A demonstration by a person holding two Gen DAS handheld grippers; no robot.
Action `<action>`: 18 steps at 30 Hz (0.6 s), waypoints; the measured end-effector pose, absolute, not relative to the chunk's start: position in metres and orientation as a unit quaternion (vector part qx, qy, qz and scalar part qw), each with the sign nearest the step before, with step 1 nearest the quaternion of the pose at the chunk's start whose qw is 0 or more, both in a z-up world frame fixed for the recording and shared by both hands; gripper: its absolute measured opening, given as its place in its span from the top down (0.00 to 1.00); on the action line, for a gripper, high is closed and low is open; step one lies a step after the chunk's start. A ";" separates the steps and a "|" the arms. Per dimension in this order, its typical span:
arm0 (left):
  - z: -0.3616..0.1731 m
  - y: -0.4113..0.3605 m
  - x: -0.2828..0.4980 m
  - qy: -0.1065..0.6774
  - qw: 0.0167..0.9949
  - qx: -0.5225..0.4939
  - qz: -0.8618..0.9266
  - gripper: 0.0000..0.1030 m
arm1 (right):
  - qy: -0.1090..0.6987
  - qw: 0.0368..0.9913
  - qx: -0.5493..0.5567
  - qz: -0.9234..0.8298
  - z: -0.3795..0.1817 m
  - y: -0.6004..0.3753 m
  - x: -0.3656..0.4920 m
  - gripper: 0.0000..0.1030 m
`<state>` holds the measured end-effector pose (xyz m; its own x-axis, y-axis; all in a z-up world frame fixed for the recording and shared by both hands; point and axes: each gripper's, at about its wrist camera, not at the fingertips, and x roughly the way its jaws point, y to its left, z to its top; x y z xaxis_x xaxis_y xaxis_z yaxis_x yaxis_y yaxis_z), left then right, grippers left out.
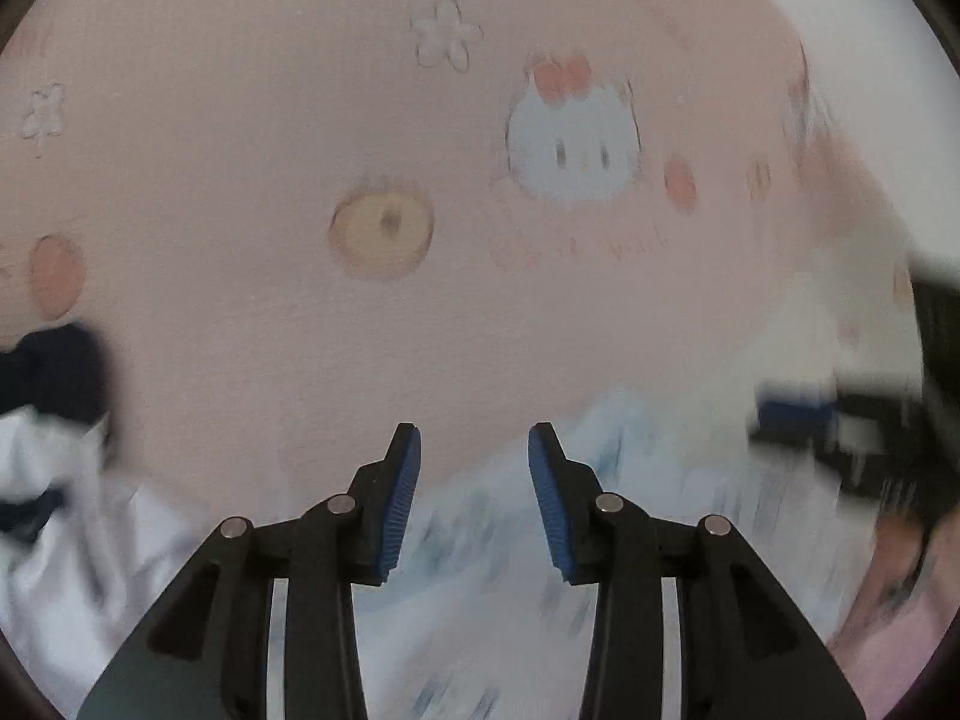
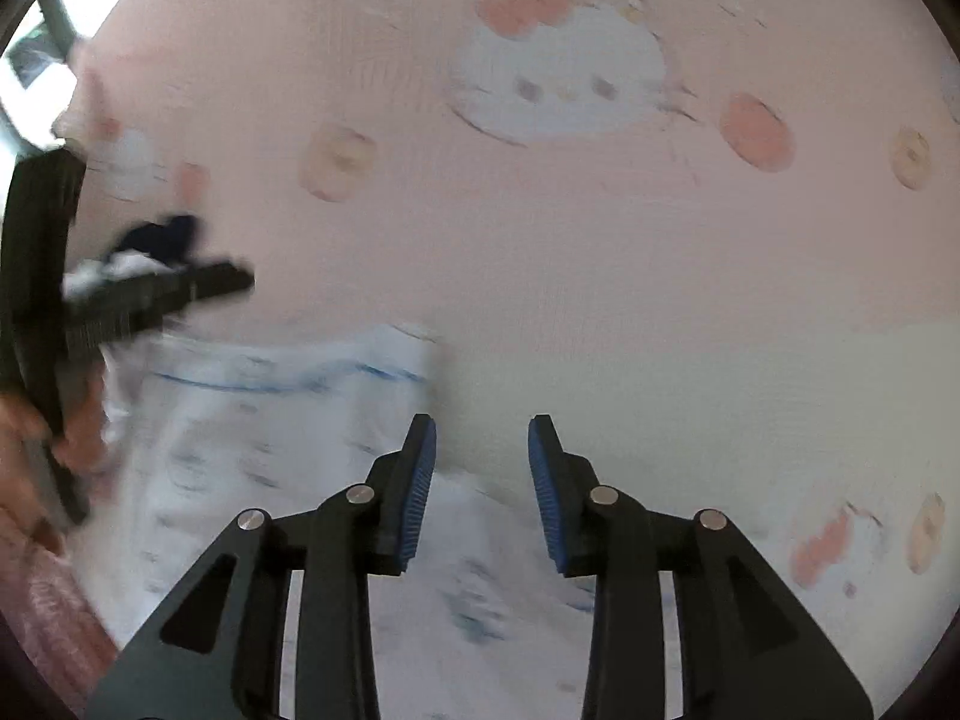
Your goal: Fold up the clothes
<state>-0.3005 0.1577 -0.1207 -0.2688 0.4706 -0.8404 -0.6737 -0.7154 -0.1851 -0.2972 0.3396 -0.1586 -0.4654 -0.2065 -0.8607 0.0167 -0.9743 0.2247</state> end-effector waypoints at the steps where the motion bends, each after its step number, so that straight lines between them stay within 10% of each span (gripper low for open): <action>1: -0.127 0.150 -0.291 0.115 0.366 -0.497 0.778 0.62 | -0.103 0.094 0.513 -0.847 -0.158 0.331 -0.300 0.69; 8: -0.173 0.095 -0.287 0.118 0.324 -0.523 0.780 0.75 | -0.077 0.127 0.586 -0.796 -0.219 0.283 -0.320 0.74; 18: -0.117 0.109 -0.245 0.072 0.385 -0.482 0.784 0.70 | -0.178 -0.032 0.467 -0.865 -0.135 0.374 -0.254 0.57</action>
<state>-0.2454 0.1089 -0.1165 -0.2391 0.5353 -0.8101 -0.6733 -0.6926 -0.2588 -0.2536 0.3739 -0.1354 -0.5615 -0.1109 -0.8200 -0.2219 -0.9345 0.2784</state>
